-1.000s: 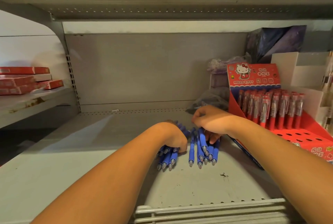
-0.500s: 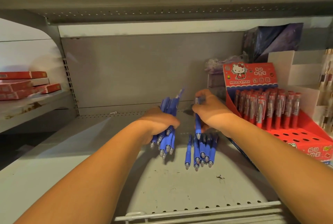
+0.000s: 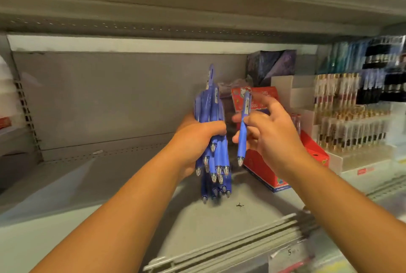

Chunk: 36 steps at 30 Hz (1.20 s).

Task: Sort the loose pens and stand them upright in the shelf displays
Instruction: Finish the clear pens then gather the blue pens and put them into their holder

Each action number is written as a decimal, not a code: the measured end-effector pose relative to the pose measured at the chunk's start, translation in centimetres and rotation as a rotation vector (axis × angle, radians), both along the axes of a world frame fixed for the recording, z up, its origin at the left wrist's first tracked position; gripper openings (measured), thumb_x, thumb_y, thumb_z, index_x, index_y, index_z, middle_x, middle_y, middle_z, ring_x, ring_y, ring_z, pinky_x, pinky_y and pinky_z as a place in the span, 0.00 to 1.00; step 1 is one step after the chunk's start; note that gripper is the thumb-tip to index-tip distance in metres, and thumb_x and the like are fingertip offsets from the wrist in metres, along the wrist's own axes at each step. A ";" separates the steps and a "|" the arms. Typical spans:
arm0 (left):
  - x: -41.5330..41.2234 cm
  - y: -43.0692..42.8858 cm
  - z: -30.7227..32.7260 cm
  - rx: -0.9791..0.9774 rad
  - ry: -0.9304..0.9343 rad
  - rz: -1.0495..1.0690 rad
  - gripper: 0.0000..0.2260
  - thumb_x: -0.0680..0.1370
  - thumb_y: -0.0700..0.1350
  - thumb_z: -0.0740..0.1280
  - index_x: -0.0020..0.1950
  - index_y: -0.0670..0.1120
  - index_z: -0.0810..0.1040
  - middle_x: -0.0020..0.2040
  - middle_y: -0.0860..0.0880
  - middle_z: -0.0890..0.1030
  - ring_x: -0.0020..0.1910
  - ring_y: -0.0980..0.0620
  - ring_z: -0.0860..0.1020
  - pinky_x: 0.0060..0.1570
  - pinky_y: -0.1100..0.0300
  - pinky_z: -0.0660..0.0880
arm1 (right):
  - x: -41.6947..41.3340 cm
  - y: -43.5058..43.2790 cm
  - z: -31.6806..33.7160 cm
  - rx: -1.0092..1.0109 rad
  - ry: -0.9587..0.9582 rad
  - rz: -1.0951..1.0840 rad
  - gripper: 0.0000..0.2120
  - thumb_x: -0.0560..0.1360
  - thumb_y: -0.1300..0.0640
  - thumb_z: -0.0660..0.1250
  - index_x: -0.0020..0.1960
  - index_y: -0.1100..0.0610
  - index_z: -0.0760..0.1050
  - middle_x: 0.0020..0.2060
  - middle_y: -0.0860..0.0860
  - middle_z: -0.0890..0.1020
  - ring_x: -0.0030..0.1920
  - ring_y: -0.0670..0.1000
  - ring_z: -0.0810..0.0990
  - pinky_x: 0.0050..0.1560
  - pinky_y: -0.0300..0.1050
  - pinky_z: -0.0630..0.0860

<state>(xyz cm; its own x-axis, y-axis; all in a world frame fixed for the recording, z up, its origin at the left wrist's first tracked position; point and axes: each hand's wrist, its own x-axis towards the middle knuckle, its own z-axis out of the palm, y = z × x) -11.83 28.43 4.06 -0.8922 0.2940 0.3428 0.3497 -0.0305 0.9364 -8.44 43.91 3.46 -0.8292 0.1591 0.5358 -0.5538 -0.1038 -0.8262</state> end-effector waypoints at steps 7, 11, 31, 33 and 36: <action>4.6 5.1 0.4 0.069 0.097 -0.219 0.08 0.66 0.39 0.69 0.43 0.44 0.75 0.31 0.47 0.74 0.28 0.48 0.71 0.29 0.60 0.71 | 6.9 5.3 1.4 -0.018 0.096 -0.145 0.20 0.74 0.69 0.62 0.62 0.53 0.70 0.41 0.55 0.85 0.29 0.55 0.81 0.31 0.44 0.77; 7.5 9.9 -0.5 0.099 0.090 -0.281 0.10 0.65 0.42 0.68 0.45 0.47 0.73 0.26 0.53 0.71 0.22 0.51 0.66 0.23 0.64 0.64 | 11.0 10.3 0.8 -0.020 0.078 -0.220 0.20 0.77 0.70 0.61 0.60 0.48 0.71 0.41 0.53 0.85 0.31 0.53 0.82 0.31 0.44 0.78; 14.4 37.9 -5.1 0.178 0.003 -0.295 0.20 0.60 0.51 0.75 0.51 0.54 0.80 0.35 0.46 0.79 0.30 0.43 0.73 0.31 0.50 0.73 | 20.4 39.1 -3.0 -0.013 0.028 -0.222 0.27 0.75 0.69 0.68 0.69 0.49 0.69 0.47 0.56 0.85 0.42 0.62 0.85 0.32 0.46 0.81; 13.3 39.4 -5.2 0.162 0.026 -0.269 0.16 0.62 0.49 0.74 0.49 0.57 0.80 0.36 0.48 0.80 0.30 0.47 0.76 0.30 0.52 0.77 | 19.3 40.9 -3.2 0.006 0.028 -0.206 0.27 0.75 0.69 0.69 0.68 0.49 0.69 0.46 0.55 0.85 0.44 0.61 0.86 0.34 0.47 0.81; 11.1 40.9 -5.1 0.157 0.044 -0.232 0.18 0.60 0.51 0.75 0.49 0.59 0.80 0.38 0.49 0.82 0.34 0.45 0.78 0.33 0.50 0.78 | 16.7 42.8 -3.2 0.047 0.019 -0.189 0.26 0.74 0.70 0.69 0.67 0.51 0.68 0.45 0.54 0.85 0.45 0.60 0.86 0.35 0.49 0.82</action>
<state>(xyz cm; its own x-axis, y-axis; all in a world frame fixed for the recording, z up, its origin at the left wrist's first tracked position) -0.76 69.33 -1.01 -0.7909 0.4287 0.4367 0.3564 -0.2574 0.8982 8.28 86.75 0.29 -0.7766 0.2853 0.5617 -0.5755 0.0416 -0.8167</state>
